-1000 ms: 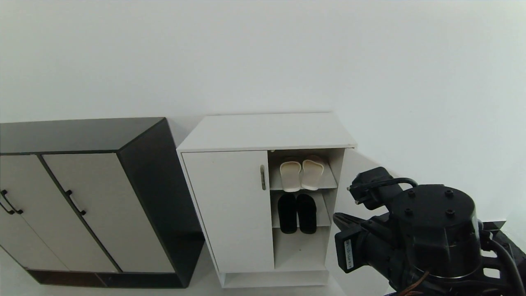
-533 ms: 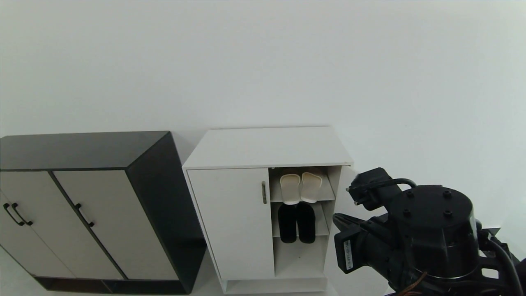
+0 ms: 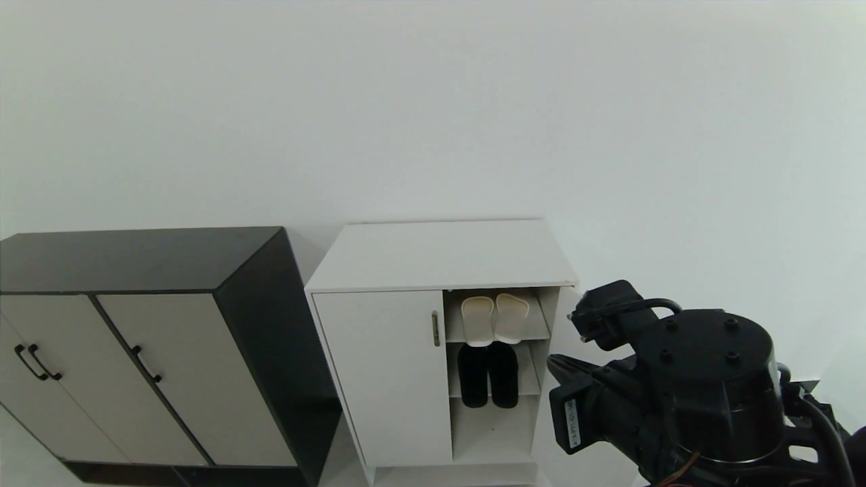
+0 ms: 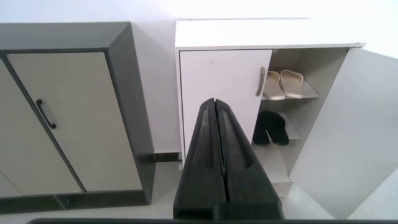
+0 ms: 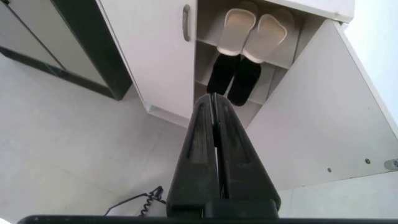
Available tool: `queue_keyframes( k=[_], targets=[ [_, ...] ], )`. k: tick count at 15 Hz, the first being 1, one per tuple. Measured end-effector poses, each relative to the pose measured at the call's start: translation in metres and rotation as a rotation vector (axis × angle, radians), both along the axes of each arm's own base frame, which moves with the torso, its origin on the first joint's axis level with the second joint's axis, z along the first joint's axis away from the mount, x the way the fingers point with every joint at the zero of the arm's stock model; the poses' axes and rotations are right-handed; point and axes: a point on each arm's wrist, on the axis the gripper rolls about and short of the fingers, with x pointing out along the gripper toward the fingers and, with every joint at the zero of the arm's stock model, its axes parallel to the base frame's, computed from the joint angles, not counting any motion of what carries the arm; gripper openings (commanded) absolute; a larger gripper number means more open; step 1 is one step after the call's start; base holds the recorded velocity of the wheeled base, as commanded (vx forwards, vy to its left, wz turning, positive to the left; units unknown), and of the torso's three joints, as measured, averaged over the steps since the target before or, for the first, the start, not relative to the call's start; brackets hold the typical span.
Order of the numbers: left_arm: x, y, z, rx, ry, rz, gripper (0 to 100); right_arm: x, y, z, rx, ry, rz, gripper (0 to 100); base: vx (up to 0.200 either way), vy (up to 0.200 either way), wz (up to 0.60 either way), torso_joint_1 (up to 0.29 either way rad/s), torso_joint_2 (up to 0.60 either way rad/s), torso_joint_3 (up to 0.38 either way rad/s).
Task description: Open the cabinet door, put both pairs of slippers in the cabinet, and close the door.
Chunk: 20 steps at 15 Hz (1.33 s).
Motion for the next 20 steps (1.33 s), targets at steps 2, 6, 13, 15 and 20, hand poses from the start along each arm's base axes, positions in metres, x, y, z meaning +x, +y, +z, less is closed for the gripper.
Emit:
queue_keyframes(
  k=[2, 6, 13, 15, 20],
  targets=[
    [0.0, 0.0, 0.0, 0.0, 0.0, 0.001, 0, 0.0, 0.0, 0.0, -0.003, 0.001, 0.0, 0, 0.0, 0.0, -0.6, 0.0, 0.0, 0.002],
    [0.0, 0.0, 0.0, 0.001, 0.0, 0.001, 0, 0.011, -0.007, -0.002, -0.02, -0.003, -0.042, 0, 0.0, 0.0, 0.0, 0.0, 0.0, 0.0],
    [0.0, 0.0, 0.0, 0.0, 0.0, 0.001, 0, 0.088, -0.053, -0.006, -0.054, -0.004, -0.273, 0, -0.086, 0.0, 0.0, 0.004, 0.0, 0.0],
    [0.0, 0.0, 0.0, 0.001, 0.0, 0.001, 0, 0.111, -0.066, -0.009, -0.05, 0.006, -0.316, 0, -0.1, 0.0, 0.0, 0.006, 0.01, -0.004],
    [0.0, 0.0, 0.0, 0.001, 0.0, 0.002, 0, 0.171, -0.085, -0.038, -0.047, 0.014, -0.401, 0, 0.0, 0.0, 0.0, 0.0, 0.0, 0.0]
  ],
)
